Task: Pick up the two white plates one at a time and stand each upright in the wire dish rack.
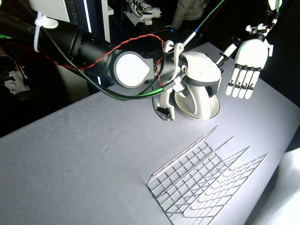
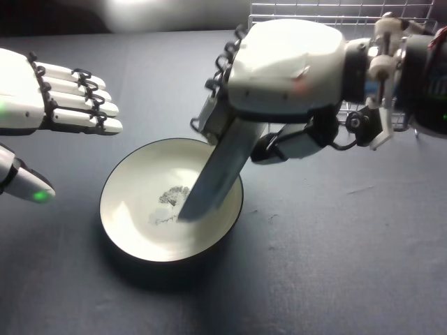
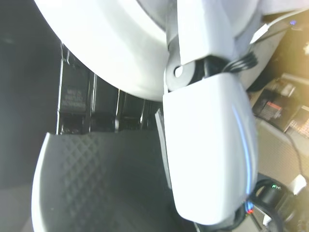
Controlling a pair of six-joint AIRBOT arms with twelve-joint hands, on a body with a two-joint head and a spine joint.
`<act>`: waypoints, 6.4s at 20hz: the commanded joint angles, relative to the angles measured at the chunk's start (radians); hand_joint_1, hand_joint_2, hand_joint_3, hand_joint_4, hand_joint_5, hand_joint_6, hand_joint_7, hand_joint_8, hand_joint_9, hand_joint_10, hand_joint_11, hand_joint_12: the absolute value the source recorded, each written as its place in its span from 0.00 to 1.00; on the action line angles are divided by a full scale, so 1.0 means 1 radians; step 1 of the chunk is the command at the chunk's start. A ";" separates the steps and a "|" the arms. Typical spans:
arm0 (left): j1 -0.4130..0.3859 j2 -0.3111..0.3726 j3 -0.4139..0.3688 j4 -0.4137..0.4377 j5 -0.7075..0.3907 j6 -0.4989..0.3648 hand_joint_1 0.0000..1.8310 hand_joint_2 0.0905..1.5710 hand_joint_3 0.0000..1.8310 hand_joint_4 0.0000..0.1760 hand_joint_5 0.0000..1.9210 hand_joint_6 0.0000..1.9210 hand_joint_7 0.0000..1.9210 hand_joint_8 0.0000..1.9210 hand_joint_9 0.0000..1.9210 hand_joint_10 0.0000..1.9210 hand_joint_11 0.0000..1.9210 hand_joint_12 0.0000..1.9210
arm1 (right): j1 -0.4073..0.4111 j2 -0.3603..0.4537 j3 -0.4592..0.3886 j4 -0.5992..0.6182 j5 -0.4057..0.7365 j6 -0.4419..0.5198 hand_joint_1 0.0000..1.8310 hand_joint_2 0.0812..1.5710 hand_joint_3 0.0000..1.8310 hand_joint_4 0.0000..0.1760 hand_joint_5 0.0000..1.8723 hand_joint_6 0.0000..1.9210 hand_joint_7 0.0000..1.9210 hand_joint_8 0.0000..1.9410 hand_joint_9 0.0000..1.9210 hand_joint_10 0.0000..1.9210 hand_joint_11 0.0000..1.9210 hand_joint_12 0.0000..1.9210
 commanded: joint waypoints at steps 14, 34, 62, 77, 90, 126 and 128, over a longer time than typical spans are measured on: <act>-0.011 0.002 0.030 -0.049 -0.005 -0.003 0.00 0.73 0.00 0.00 0.02 0.00 0.00 0.00 0.00 0.00 0.00 0.00 | 0.122 0.065 -0.030 0.485 0.057 0.037 0.76 0.65 0.00 0.00 0.54 0.48 0.61 0.30 0.58 0.46 0.49 0.48; -0.006 -0.016 0.046 -0.035 0.001 -0.038 0.00 0.74 0.00 0.00 0.02 0.00 0.00 0.00 0.00 0.00 0.00 0.00 | 0.237 0.085 0.071 0.840 -0.047 0.037 0.76 0.65 0.00 0.00 0.55 0.46 0.61 0.29 0.56 0.48 0.47 0.53; 0.051 -0.029 -0.047 0.051 -0.052 -0.060 0.00 0.74 0.00 0.00 0.02 0.00 0.01 0.00 0.00 0.00 0.00 0.00 | 0.071 0.192 0.211 0.847 -0.073 0.024 0.76 0.65 0.00 0.00 0.53 0.47 0.61 0.32 0.57 0.48 0.48 0.51; 0.083 -0.049 -0.067 0.050 -0.018 -0.060 0.00 0.73 0.00 0.00 0.02 0.00 0.00 0.00 0.00 0.00 0.00 0.00 | 0.000 0.157 0.257 0.847 -0.142 0.027 0.76 0.66 0.00 0.00 0.53 0.51 0.59 0.33 0.55 0.50 0.48 0.50; 0.086 -0.064 -0.066 0.050 0.026 -0.060 0.00 0.73 0.00 0.00 0.03 0.00 0.01 0.00 0.00 0.00 0.00 0.00 | -0.059 0.150 0.290 0.838 -0.141 0.025 0.75 0.69 0.00 0.00 0.48 0.58 0.55 0.40 0.47 0.61 0.42 0.52; 0.136 -0.069 -0.063 0.050 0.027 -0.067 0.00 0.74 0.00 0.00 0.03 0.00 0.02 0.00 0.01 0.00 0.00 0.00 | 0.091 0.183 0.138 0.466 0.049 0.026 0.59 0.70 0.00 0.00 0.20 0.00 0.16 0.00 0.14 0.00 0.00 0.41; 0.152 -0.072 -0.065 0.044 0.024 -0.072 0.00 0.74 0.00 0.00 0.03 0.00 0.02 0.00 0.01 0.00 0.00 0.00 | 0.081 0.183 0.124 0.377 0.099 0.026 0.65 0.67 0.00 0.00 0.21 0.00 0.16 0.00 0.13 0.00 0.00 0.36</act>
